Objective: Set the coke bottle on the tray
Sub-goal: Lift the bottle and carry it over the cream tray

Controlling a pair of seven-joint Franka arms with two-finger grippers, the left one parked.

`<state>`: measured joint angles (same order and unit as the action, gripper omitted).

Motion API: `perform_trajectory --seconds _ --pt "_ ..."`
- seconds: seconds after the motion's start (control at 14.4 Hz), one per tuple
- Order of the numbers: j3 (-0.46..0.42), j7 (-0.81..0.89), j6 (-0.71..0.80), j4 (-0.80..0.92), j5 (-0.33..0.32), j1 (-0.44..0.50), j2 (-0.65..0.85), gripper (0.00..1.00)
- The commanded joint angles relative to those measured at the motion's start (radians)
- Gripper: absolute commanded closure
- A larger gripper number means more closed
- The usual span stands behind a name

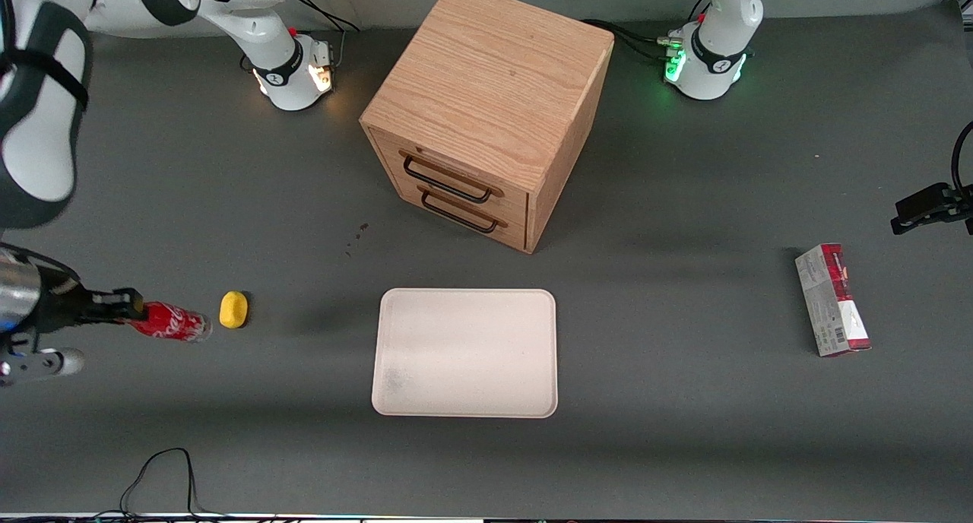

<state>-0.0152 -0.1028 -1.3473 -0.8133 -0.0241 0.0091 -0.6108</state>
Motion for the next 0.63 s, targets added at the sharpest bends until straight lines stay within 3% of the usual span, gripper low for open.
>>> perform_trajectory --seconds 0.0,0.21,0.56 --pt "-0.009 -0.012 0.001 -0.024 0.007 0.006 0.020 1.00" --pt "-0.038 0.067 -0.030 -0.021 0.009 0.078 0.019 1.00" --pt "-0.037 0.265 -0.064 -0.020 0.003 0.274 0.019 1.00"
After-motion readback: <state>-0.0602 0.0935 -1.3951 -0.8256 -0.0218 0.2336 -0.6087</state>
